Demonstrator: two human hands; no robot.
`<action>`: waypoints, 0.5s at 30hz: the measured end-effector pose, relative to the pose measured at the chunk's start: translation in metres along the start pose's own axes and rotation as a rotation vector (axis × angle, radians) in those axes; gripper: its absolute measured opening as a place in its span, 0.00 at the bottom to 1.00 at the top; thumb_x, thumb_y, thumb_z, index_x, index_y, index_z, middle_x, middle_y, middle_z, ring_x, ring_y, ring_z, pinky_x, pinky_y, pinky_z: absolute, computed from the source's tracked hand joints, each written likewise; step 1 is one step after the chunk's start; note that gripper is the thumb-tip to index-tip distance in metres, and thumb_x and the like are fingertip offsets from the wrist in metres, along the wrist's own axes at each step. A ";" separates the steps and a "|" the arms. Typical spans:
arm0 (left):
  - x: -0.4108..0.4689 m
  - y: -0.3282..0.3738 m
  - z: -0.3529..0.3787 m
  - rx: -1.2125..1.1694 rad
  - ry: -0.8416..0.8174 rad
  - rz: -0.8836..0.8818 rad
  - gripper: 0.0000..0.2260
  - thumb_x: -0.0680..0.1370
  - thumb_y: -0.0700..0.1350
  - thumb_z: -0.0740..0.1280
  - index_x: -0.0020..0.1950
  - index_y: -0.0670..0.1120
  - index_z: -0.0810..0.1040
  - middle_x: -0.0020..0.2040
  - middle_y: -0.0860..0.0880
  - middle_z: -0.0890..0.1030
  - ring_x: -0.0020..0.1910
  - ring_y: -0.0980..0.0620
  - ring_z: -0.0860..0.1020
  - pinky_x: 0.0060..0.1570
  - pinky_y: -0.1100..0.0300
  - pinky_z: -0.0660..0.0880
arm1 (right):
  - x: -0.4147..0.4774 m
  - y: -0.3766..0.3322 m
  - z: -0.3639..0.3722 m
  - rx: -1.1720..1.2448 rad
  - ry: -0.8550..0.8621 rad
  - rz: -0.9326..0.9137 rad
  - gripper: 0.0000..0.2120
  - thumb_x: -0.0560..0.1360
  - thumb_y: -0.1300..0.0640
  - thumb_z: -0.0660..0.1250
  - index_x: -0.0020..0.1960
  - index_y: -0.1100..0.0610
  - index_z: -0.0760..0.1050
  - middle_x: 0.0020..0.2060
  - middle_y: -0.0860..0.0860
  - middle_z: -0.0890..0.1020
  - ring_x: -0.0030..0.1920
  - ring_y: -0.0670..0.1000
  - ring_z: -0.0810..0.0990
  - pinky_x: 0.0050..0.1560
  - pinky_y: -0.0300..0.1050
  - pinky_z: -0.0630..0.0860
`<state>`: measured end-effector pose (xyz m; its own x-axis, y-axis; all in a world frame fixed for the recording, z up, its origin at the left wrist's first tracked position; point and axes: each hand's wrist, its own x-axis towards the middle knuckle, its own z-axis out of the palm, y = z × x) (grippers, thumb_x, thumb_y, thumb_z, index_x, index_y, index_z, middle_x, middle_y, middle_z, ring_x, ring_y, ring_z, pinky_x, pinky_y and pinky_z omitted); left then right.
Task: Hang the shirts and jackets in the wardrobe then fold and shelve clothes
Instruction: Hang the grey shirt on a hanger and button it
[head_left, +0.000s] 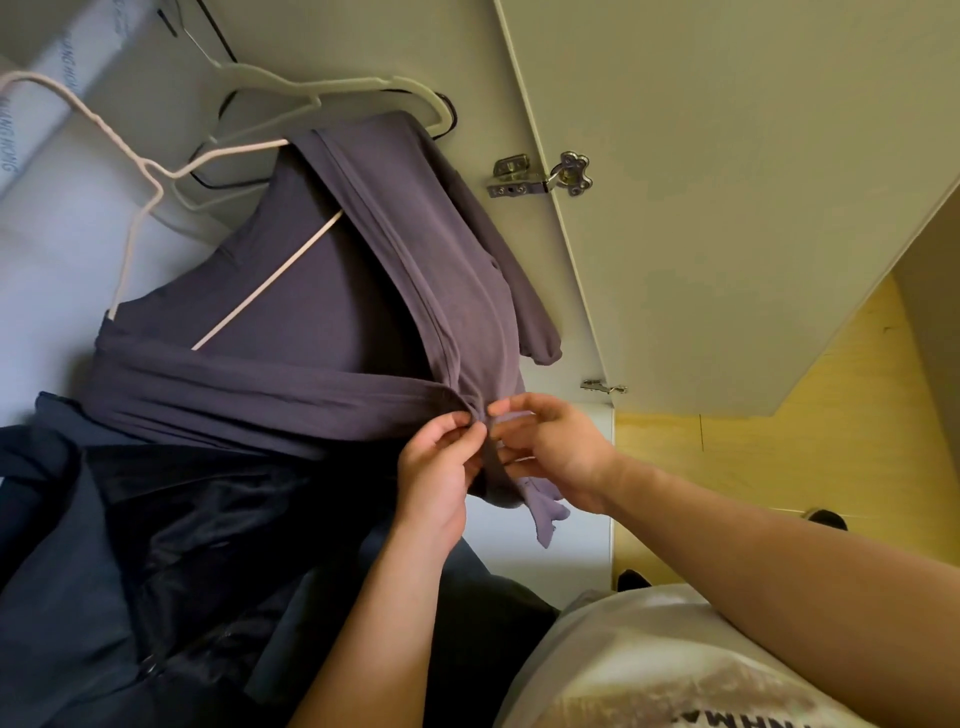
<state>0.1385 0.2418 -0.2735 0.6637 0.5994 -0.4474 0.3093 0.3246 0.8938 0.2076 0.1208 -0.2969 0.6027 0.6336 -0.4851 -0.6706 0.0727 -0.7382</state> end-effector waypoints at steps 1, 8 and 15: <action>0.001 0.002 0.000 -0.010 0.016 0.000 0.08 0.78 0.31 0.67 0.51 0.41 0.80 0.41 0.46 0.85 0.39 0.51 0.84 0.41 0.59 0.80 | 0.001 -0.001 -0.001 -0.034 0.008 0.004 0.12 0.75 0.70 0.65 0.55 0.58 0.78 0.39 0.56 0.81 0.35 0.51 0.79 0.37 0.44 0.79; 0.006 0.014 0.005 -0.040 0.030 0.052 0.10 0.78 0.31 0.67 0.52 0.45 0.82 0.48 0.45 0.87 0.49 0.48 0.85 0.50 0.54 0.82 | 0.005 -0.001 -0.003 -0.808 -0.074 -0.069 0.04 0.73 0.53 0.71 0.48 0.49 0.79 0.43 0.46 0.82 0.42 0.47 0.79 0.39 0.33 0.72; 0.002 0.017 0.014 0.031 -0.019 0.135 0.15 0.77 0.28 0.67 0.58 0.43 0.79 0.48 0.49 0.86 0.49 0.53 0.85 0.49 0.54 0.81 | 0.004 -0.012 0.004 -0.728 0.051 -0.150 0.13 0.77 0.60 0.60 0.34 0.54 0.68 0.28 0.48 0.72 0.33 0.50 0.68 0.32 0.40 0.66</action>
<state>0.1548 0.2381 -0.2587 0.7137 0.6216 -0.3229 0.2376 0.2189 0.9464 0.2161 0.1254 -0.2885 0.6967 0.6190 -0.3626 -0.1337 -0.3845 -0.9134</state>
